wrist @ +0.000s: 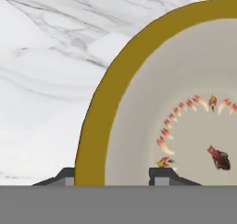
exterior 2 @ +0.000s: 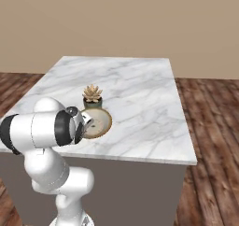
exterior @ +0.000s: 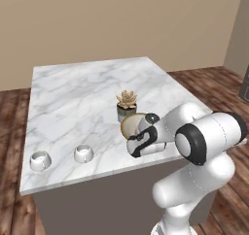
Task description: Clear the mugs and bowl far away from the sink.
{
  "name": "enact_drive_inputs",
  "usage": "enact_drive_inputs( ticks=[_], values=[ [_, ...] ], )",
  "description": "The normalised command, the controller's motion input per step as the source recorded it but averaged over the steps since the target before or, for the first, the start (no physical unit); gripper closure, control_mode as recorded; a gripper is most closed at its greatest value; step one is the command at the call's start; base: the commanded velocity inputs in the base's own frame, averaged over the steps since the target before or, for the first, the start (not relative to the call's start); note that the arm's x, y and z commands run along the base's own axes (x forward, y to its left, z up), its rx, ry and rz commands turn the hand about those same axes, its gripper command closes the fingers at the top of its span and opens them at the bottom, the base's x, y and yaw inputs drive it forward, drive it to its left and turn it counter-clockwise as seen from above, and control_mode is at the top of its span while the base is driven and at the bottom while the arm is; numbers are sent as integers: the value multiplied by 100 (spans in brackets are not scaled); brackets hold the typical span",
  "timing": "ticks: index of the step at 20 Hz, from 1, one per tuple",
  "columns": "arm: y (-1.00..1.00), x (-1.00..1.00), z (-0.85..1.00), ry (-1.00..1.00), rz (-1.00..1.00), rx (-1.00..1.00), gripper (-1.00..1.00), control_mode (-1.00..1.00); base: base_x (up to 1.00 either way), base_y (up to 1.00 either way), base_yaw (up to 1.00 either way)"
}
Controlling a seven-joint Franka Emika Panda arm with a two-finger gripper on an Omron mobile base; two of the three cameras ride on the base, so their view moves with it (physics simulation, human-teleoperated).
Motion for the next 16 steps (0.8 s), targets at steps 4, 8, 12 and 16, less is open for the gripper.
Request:
enact_drive_inputs(
  ticks=[4, 8, 12, 16],
  values=[
    [4, 0, 65, 0, 0, 0, -100, -100, 0, 0, 0],
    [1, 0, 88, 2, 0, 0, -100, -100, 0, 0, 0],
    [0, -16, 97, 1, 0, 0, -100, -100, 0, 0, 0],
    [0, -42, 100, 1, 0, 0, -100, -100, 0, 0, 0]
  ],
)
